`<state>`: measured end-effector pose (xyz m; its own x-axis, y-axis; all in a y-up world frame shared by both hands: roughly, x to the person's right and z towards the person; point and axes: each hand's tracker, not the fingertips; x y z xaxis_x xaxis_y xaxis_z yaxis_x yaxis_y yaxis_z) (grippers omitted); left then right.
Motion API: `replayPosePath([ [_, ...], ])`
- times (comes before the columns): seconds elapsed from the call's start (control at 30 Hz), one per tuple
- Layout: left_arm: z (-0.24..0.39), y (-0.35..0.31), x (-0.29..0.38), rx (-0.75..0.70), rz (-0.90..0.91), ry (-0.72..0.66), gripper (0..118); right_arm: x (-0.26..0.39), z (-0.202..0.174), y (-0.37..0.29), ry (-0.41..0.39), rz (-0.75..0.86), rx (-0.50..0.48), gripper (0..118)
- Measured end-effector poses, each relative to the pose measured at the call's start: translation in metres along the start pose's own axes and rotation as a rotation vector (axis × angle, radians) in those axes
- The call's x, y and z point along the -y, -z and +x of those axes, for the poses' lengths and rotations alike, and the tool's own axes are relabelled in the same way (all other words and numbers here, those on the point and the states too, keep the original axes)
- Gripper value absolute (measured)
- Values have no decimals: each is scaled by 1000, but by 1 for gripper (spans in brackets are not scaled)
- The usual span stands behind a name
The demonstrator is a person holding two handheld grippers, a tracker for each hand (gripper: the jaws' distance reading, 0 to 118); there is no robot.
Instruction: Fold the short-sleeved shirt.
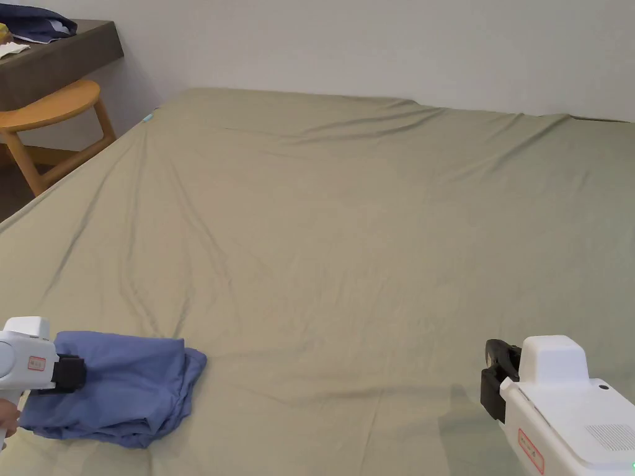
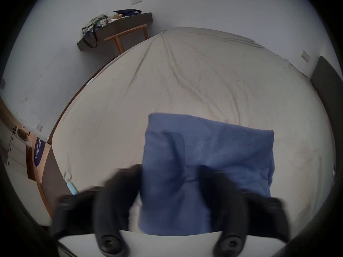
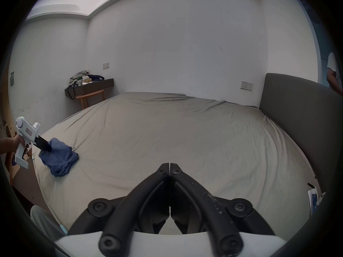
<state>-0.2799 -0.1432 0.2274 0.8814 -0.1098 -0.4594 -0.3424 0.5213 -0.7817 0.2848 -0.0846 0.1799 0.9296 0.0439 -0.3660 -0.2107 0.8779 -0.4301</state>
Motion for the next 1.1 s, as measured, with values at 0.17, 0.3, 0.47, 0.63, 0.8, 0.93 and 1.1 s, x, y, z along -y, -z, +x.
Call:
replayPosePath([
  [0.17, 13, -35, -2, 43, 145, -52, 111, -5, -1, -16, -1, 48, 43, 2],
  [0.3, 36, -89, -13, 73, 264, -61, 107, -16, 7, -38, 10, 117, 66, 2],
  [0.47, 80, -172, -23, 66, 509, 1, 107, -36, 22, -71, 11, 219, 100, 2],
  [0.63, 143, -258, -8, 107, 781, 77, 107, -55, 42, -106, 14, 321, 151, 2],
  [0.8, 205, -308, 21, 170, 1011, 121, 107, -67, 66, -139, -6, 408, 227, 2],
  [0.93, 248, -324, 38, 259, 1094, 97, 107, -68, 84, -159, -39, 464, 301, 2],
  [1.1, 296, -324, 59, 300, 1149, 87, 107, -62, 106, -182, -50, 499, 357, 2],
])
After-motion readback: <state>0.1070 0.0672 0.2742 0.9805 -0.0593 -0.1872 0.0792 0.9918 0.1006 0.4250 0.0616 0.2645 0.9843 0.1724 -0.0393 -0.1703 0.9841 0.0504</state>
